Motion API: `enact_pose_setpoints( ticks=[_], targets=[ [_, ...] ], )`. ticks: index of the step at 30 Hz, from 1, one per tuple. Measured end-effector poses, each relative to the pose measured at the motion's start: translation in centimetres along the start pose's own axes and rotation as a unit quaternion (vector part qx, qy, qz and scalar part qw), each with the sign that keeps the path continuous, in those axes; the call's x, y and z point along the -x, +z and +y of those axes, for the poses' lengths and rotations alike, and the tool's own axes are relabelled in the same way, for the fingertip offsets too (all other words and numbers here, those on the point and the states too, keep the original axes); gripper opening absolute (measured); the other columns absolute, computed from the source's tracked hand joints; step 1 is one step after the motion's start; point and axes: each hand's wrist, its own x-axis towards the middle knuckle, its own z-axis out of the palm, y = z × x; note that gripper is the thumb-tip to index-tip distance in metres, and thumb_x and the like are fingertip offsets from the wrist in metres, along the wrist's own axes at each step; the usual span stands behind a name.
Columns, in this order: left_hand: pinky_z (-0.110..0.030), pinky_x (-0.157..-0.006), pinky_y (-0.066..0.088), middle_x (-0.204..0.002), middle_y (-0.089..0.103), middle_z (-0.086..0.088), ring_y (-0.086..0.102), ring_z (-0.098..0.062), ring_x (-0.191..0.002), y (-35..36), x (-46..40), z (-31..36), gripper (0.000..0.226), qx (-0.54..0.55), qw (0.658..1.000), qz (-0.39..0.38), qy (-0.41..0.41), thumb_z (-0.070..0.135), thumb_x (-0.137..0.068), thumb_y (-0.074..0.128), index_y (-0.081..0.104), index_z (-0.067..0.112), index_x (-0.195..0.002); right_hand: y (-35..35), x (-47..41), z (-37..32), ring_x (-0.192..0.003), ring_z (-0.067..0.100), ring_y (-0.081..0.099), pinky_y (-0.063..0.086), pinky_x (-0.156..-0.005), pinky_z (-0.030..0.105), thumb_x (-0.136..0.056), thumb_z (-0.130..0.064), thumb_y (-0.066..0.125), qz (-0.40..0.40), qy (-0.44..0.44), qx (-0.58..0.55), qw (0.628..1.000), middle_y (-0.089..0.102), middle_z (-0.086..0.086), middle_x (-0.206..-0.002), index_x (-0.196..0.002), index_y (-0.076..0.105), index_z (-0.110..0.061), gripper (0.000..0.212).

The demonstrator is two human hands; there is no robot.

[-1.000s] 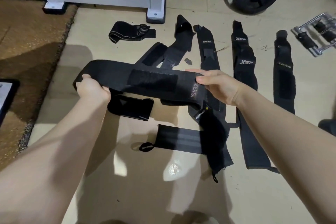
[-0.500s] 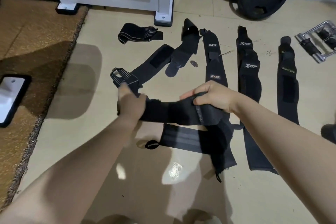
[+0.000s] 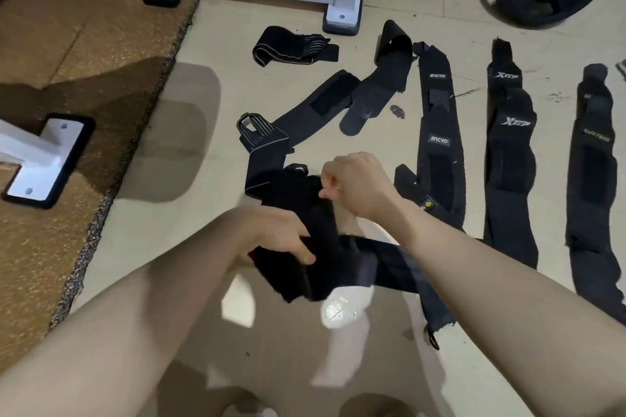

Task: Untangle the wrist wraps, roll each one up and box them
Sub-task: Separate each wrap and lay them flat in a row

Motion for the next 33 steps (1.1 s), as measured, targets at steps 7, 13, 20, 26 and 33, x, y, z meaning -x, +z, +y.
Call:
enact_pose_setpoints(
  ticks=[7, 13, 20, 26, 33],
  targets=[
    [-0.032, -0.080, 0.051, -0.098, 0.068, -0.013, 0.065, -0.023, -0.089, -0.9, 1.1, -6.5, 0.013, 0.414, 0.876, 0.228, 0.095, 0.015, -0.092, 0.059, 0.067, 0.008, -0.102, 9.3, -5.3, 1.1, -0.124, 0.031, 0.049, 0.044, -0.098, 0.036, -0.091, -0.012, 0.044, -0.094, 0.171, -0.272, 0.942, 0.051, 0.010, -0.136, -0.140, 0.042, -0.020, 0.050],
    [-0.045, -0.081, 0.057, -0.107, 0.068, 0.003, 0.065, -0.022, -0.101, -1.0, -0.5, -8.1, 0.025, 0.468, 0.744, 0.463, 0.117, 0.024, -0.094, 0.047, 0.060, 0.044, -0.100, 12.0, -6.8, 1.8, -0.105, 0.031, 0.049, 0.038, -0.079, 0.036, -0.084, -0.025, 0.065, -0.092, 0.139, -0.034, 0.985, 0.057, 0.007, -0.110, -0.114, 0.049, -0.014, 0.035],
    [-0.054, -0.104, 0.042, -0.124, 0.063, -0.002, 0.057, -0.023, -0.119, -0.6, -0.5, -7.6, 0.035, 0.500, 0.703, 0.476, 0.168, 0.021, -0.089, 0.043, 0.052, 0.031, -0.122, 6.6, -3.8, 2.7, -0.095, 0.021, 0.064, 0.048, -0.081, 0.027, -0.095, -0.002, 0.051, -0.028, 0.148, -0.575, 0.805, 0.068, 0.006, -0.107, -0.119, 0.058, -0.004, 0.025],
    [-0.046, -0.108, 0.040, -0.121, 0.061, 0.023, 0.054, -0.009, -0.121, -2.0, 1.6, -2.3, 0.043, 0.455, 0.735, 0.465, 0.192, 0.025, -0.092, 0.044, 0.049, 0.059, -0.119, -2.6, -0.1, 3.0, -0.098, 0.011, 0.067, 0.051, -0.084, 0.022, -0.096, 0.001, 0.046, 0.004, 0.090, -0.661, 0.745, 0.068, 0.000, -0.110, -0.119, 0.058, -0.012, 0.029],
    [-0.010, -0.076, 0.049, -0.107, 0.066, 0.020, 0.063, 0.006, -0.098, -4.7, 7.7, 6.9, 0.031, 0.447, 0.721, 0.412, 0.331, 0.009, -0.103, 0.035, 0.053, 0.029, -0.119, -13.1, 3.9, 0.9, -0.099, 0.016, 0.067, 0.057, -0.074, 0.030, -0.100, -0.005, 0.037, -0.001, 0.053, -0.728, 0.683, 0.068, 0.001, -0.111, -0.123, 0.055, -0.013, 0.030]
  ],
)
